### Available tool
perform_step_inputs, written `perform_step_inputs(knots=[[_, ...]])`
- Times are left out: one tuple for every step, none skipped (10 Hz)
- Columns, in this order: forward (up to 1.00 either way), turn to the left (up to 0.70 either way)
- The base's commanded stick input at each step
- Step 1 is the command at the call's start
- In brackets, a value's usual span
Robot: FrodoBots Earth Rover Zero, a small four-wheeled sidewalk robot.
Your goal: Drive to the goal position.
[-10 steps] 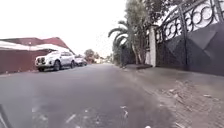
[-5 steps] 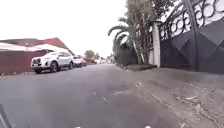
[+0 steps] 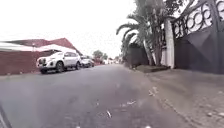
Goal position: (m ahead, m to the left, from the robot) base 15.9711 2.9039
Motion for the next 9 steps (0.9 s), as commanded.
perform_step_inputs(knots=[[1.0, 0.0], [1.0, 0.0], [1.0, 0.0], [1.0, 0.01], [1.0, 0.02], [1.0, 0.0], [1.0, 0.0], [1.0, 0.0], [1.0, 0.0]])
